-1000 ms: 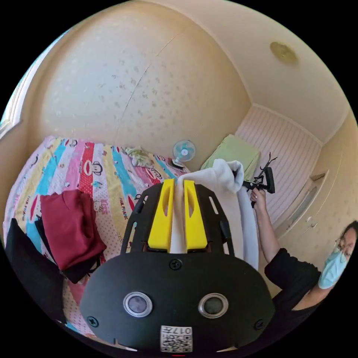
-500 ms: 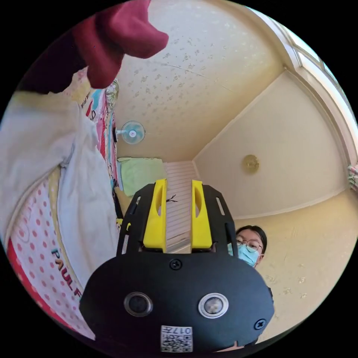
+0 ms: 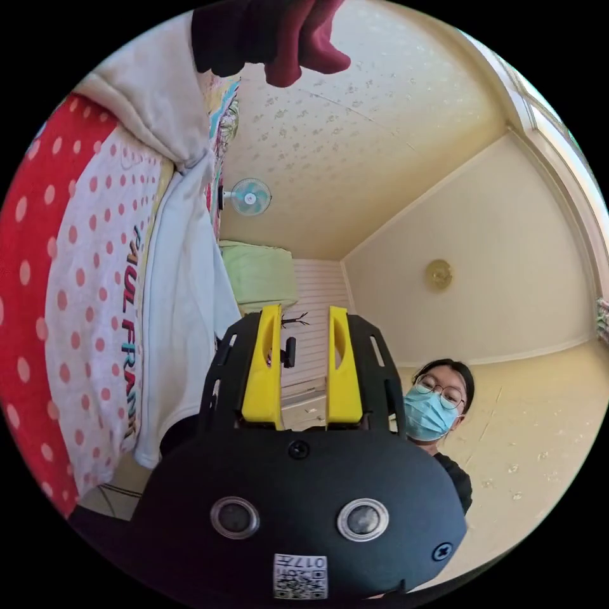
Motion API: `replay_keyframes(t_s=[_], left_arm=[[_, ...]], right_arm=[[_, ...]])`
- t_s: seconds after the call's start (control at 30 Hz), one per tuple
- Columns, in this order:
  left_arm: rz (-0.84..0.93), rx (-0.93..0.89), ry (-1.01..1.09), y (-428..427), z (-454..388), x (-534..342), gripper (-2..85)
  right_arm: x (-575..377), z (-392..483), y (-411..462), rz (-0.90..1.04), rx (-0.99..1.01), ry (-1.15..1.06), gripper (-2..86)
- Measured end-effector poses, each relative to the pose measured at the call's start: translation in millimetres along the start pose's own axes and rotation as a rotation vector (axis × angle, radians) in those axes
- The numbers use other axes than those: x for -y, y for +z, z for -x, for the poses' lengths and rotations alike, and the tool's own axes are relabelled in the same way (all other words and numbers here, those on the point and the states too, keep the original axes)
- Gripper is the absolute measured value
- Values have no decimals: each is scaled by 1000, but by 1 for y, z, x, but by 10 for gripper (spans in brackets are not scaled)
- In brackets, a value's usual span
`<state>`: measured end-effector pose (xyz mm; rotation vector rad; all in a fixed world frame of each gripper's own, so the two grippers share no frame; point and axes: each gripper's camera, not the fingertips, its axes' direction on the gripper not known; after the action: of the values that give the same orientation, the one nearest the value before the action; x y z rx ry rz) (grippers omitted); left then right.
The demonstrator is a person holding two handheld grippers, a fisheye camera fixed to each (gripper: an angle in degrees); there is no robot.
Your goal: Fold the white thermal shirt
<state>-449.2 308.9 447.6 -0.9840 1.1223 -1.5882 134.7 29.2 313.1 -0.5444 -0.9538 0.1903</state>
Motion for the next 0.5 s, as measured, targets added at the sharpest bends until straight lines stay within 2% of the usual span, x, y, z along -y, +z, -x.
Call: replay_keyframes(t_s=[0.1, 0.2, 0.3, 0.33, 0.4, 0.43, 0.5], left_arm=[[52, 166, 13, 14, -7, -5, 131], [78, 239, -4, 25, -1, -13, 142], [79, 324, -43, 36, 14, -22, 144], [85, 370, -50, 40, 17, -24, 143], [132, 576, -54, 64, 30, -33, 135], [137, 600, -43, 70, 35, -35, 124], [70, 595, -25, 77, 50, -48, 76]], right_arm=[[-23, -35, -2, 3, 95, 60, 116], [-56, -32, 12, -22, 273, -76, 128], [-74, -33, 59, 110, 425, -114, 134], [-78, -33, 84, 197, 428, -122, 136], [-85, -34, 117, 280, 388, -134, 136], [-93, -39, 116, 197, 336, -110, 134], [-98, -44, 111, 177, 298, -121, 128]])
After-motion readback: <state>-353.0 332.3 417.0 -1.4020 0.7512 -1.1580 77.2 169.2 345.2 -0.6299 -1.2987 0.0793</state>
